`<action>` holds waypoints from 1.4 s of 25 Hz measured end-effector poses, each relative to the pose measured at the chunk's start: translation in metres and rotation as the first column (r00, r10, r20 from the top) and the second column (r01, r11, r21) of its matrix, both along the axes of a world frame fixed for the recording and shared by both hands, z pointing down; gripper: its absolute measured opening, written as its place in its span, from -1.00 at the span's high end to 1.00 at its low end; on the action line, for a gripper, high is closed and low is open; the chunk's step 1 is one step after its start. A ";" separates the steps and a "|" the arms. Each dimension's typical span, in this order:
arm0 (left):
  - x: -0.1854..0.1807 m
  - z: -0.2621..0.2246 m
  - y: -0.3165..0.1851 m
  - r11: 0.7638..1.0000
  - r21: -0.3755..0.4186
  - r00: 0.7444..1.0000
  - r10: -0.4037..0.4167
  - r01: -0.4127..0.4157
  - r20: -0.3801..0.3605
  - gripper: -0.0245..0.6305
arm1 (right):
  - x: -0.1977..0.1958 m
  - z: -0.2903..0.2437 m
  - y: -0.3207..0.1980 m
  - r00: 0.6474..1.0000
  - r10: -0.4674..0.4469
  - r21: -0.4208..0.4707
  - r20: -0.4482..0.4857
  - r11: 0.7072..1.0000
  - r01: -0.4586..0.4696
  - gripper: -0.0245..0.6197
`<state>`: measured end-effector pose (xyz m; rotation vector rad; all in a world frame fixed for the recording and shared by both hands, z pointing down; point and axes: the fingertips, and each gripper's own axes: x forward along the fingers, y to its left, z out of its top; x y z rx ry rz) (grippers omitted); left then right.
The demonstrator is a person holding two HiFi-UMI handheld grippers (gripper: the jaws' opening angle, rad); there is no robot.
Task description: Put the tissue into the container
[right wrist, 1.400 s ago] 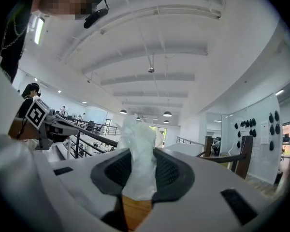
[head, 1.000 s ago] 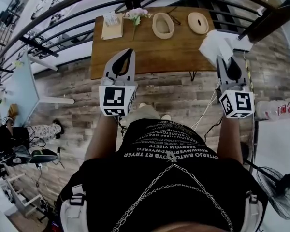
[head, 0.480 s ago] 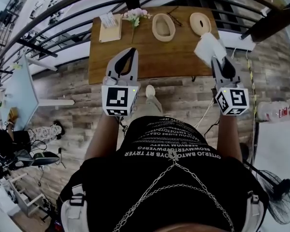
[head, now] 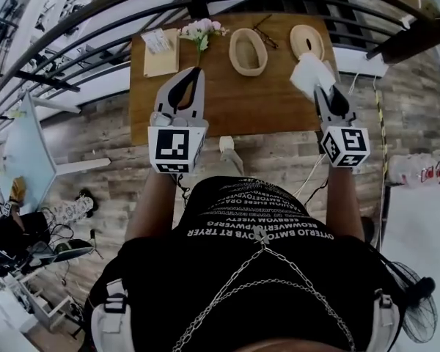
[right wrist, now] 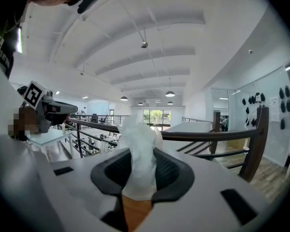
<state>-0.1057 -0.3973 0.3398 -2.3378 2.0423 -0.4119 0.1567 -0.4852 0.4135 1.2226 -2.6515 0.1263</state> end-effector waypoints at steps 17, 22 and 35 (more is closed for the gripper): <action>-0.097 0.045 -0.093 0.995 -0.092 0.999 -0.050 0.050 0.005 0.84 | -0.127 0.221 -0.132 0.971 -0.137 -0.339 -0.194 0.939 0.064 0.56; -0.121 0.062 -0.093 0.987 -0.134 0.996 -0.089 0.088 0.003 0.84 | -0.162 0.265 -0.150 0.959 -0.183 -0.418 -0.215 0.905 0.079 0.56; -0.149 0.089 -0.078 0.976 -0.181 0.992 -0.125 0.120 -0.012 0.84 | -0.193 0.317 -0.156 0.920 -0.247 -0.540 -0.305 0.841 0.047 -0.04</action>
